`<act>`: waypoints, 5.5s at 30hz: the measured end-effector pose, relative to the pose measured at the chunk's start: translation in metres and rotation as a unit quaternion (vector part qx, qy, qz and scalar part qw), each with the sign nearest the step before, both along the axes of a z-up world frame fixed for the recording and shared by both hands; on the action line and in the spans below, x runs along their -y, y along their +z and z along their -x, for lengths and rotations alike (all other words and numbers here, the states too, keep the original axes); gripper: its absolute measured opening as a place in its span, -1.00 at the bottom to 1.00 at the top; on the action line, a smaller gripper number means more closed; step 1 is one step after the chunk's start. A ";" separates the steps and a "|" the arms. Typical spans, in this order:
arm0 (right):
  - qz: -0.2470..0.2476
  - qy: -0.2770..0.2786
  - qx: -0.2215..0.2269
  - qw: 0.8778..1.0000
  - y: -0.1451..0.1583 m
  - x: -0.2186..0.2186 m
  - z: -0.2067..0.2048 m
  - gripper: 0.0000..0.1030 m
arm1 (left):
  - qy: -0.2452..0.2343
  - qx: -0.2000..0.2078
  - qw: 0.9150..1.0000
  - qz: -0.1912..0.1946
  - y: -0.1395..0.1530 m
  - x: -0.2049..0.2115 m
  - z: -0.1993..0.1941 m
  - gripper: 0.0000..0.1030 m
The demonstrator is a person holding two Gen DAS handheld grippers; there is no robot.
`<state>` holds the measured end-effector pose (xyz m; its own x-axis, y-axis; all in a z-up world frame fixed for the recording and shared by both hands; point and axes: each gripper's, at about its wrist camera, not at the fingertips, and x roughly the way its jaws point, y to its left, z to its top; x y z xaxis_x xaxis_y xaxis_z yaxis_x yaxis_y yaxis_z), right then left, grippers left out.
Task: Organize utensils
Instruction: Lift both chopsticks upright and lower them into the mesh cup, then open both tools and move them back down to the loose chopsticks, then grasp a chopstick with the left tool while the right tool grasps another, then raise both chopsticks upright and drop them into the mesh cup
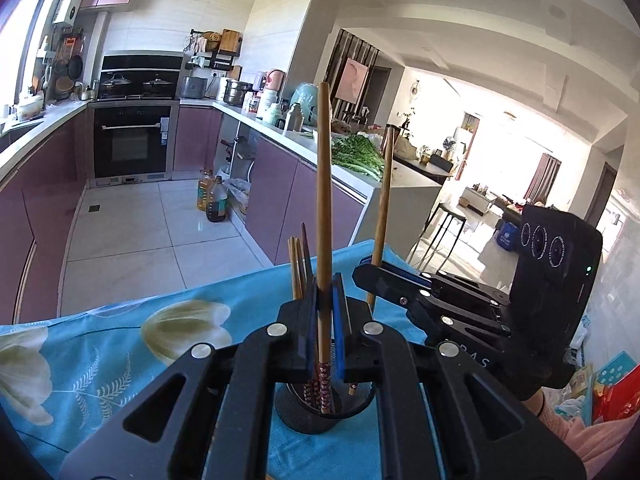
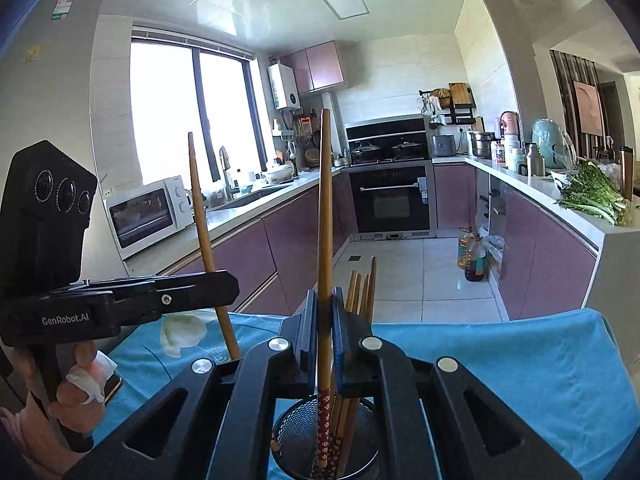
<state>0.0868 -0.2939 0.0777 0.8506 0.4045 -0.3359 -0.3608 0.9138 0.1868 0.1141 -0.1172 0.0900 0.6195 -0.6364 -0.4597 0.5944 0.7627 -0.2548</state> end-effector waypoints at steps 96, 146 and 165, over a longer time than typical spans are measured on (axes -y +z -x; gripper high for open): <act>0.109 0.102 -0.227 0.962 -0.141 -0.094 0.043 -0.30 | 0.100 -0.148 0.969 -0.168 -0.185 -0.057 0.043 -0.21; 0.084 0.119 -0.240 0.960 -0.142 -0.103 0.027 -0.82 | 0.082 -0.170 0.971 -0.150 -0.190 -0.058 0.041 -0.78; 0.027 0.096 -0.140 0.985 -0.070 -0.056 0.047 -0.88 | 0.036 -0.102 0.993 -0.053 -0.113 -0.068 0.055 -0.85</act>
<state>0.0398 -0.2380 0.0082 0.6308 0.5234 -0.5729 -0.4689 0.8453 0.2560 0.0593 -0.0497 -0.0229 0.5480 -0.5358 -0.6424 0.4817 0.8300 -0.2813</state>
